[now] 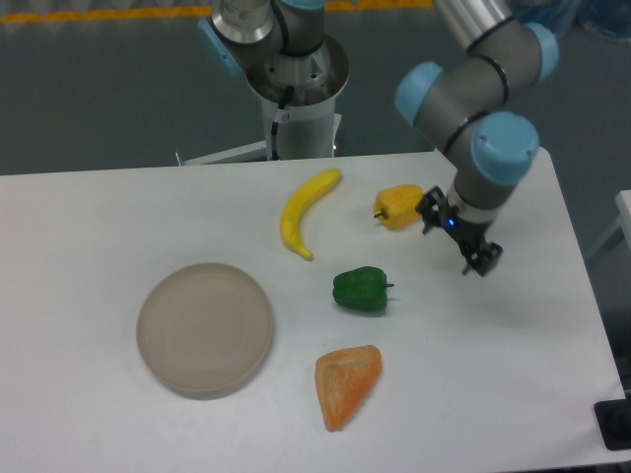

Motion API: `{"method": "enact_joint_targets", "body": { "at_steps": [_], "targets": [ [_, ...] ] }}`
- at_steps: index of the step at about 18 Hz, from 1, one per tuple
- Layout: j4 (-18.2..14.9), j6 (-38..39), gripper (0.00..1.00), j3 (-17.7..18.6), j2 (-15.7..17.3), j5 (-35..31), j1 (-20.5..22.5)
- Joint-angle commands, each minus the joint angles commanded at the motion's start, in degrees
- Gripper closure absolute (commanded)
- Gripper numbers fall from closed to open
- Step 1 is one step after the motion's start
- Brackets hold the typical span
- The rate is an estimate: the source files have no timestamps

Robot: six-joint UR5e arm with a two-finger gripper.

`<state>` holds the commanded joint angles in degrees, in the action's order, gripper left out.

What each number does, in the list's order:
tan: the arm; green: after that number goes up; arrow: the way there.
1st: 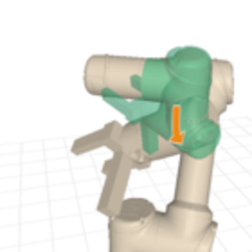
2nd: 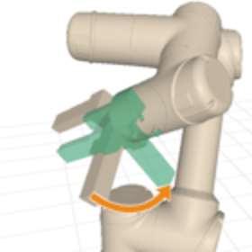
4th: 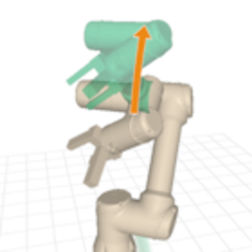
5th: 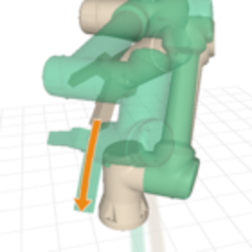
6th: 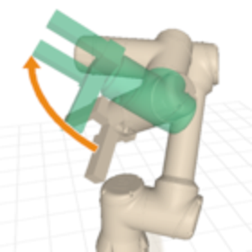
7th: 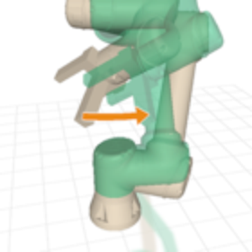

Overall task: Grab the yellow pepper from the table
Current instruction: 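Move the open gripper over the yellow bell pepper beside the banana, then lower the gripper onto the yellow pepper and close on it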

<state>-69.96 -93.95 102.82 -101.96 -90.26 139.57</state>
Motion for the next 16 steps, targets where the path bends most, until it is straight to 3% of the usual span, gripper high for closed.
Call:
{"method": "enact_joint_targets", "body": {
  "at_steps": [9,12,16],
  "targets": [
    [0.0,-0.97,0.0,9.85,6.6,-3.42,0.44],
    [0.53,-0.88,0.0,12.4,7.13,-3.43,0.35],
    [1.05,-0.62,0.0,12.85,6.87,-3.43,0.18]
  ]
}}
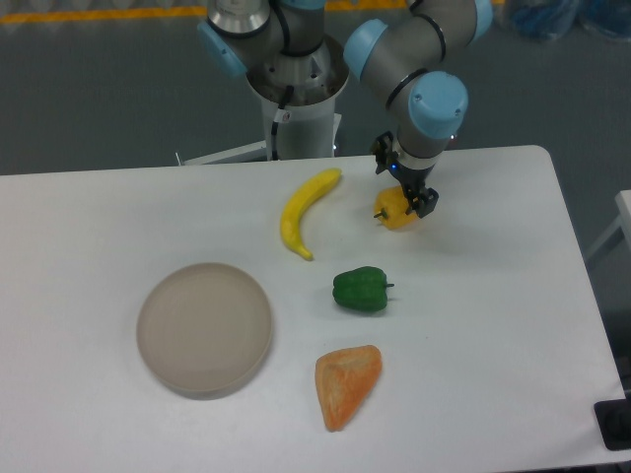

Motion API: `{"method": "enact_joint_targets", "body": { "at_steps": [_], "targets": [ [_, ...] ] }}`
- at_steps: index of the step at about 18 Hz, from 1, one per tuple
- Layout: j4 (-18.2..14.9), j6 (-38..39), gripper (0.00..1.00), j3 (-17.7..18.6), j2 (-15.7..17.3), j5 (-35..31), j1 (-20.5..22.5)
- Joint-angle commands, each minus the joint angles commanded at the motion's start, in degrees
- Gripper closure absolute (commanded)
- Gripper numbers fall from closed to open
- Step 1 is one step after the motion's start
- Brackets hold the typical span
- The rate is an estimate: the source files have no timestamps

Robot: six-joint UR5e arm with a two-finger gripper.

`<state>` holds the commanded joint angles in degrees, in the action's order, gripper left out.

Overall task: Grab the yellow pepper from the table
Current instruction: 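Lower the gripper onto the yellow pepper and close on it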

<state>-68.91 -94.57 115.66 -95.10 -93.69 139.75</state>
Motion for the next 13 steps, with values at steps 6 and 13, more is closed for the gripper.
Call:
{"method": "enact_joint_targets", "body": {
  "at_steps": [6,13],
  "targets": [
    [7.47,0.0,0.0,2.9,-0.62,0.09,0.0],
    [7.91,-3.78,0.56,0.27,-3.34,0.09,0.79]
  ]
}}
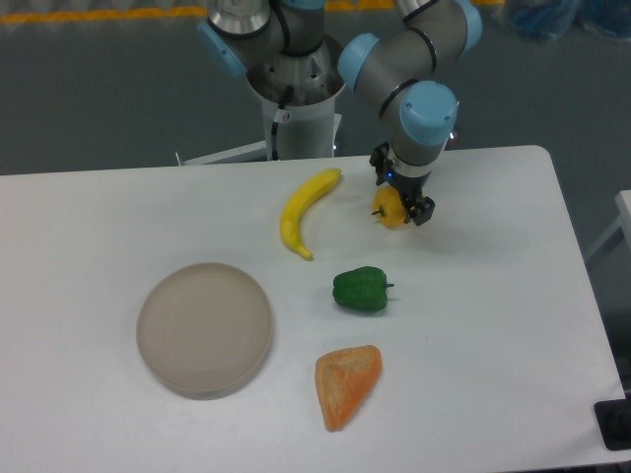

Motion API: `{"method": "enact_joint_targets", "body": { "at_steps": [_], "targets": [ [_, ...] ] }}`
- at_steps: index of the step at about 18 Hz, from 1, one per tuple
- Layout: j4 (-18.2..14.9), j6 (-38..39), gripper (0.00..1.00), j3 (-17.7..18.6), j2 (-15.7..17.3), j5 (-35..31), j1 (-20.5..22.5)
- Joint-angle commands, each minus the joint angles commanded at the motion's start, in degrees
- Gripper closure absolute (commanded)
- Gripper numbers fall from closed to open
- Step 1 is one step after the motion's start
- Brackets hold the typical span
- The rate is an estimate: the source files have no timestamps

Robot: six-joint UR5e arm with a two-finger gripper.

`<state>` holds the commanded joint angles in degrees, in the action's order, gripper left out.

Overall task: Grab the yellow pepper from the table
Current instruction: 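Lower the gripper onto the yellow pepper and close on it, then lift the held yellow pepper up and carry it away from the banana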

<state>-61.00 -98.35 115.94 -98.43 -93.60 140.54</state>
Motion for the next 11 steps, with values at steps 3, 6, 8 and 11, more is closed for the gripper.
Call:
{"method": "enact_joint_targets", "body": {
  "at_steps": [3,6,8,11],
  "targets": [
    [-0.7,-0.17,0.72,-2.9,-0.27,-0.26,0.0],
    [-1.32,-0.09,0.72,-5.63,-0.36,-0.18,-0.09],
    [-2.1,0.79,0.72,-8.43,-0.97,-0.18,-0.17],
    [-3.16,3.94,0.72,-14.23,-2.55,-0.09,-0.61]
  ]
}}
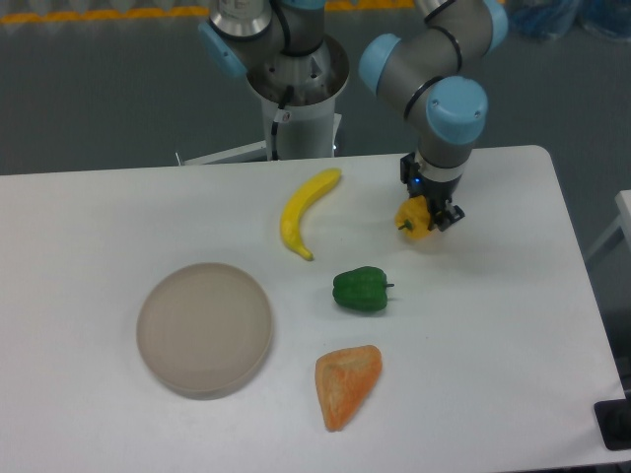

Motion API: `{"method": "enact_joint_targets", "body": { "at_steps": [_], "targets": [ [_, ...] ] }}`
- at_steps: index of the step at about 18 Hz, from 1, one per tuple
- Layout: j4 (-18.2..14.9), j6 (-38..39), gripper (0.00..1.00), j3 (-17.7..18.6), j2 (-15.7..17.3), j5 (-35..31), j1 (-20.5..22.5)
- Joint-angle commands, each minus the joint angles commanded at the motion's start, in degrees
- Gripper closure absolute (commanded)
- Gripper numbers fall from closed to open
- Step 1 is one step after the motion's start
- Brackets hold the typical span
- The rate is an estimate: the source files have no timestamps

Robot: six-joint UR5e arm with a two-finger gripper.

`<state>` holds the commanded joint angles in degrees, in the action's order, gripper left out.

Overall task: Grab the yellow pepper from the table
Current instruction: 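Lift the held yellow pepper up and carry it away from the banana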

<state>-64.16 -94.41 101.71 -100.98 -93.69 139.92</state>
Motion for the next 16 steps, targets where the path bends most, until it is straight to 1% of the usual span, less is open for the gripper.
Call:
{"method": "enact_joint_targets", "body": {
  "at_steps": [3,5,6,7,8,9,10,11,12,13,15,16],
  "targets": [
    [-0.09,6.59,0.72,-6.85,-3.33,0.53,-1.49],
    [-0.7,12.12,0.72,-13.09,-7.72,0.62,-3.16],
    [-2.27,14.67,0.72,-16.42,-10.26,0.62,-4.21],
    [-5.07,15.91,0.7,-19.76,-11.94,0.62,-5.0],
    [-7.1,16.01,0.67,-21.45,-12.74,0.62,-5.18],
    [-8.77,16.01,0.66,-22.77,-13.45,0.62,-5.19],
    [-9.31,16.36,0.66,-23.39,-14.15,0.79,-5.36],
    [-9.32,17.32,0.67,-23.75,-14.77,0.97,-5.71],
    [-9.32,18.81,0.7,-24.27,-15.47,1.05,-5.97],
    [-9.32,19.44,0.75,-24.45,-15.65,1.06,-6.06],
    [-9.23,19.62,0.8,-24.63,-15.74,1.93,-6.07],
    [-9.23,19.62,0.8,-24.72,-15.74,2.11,-5.98]
  ]
}}
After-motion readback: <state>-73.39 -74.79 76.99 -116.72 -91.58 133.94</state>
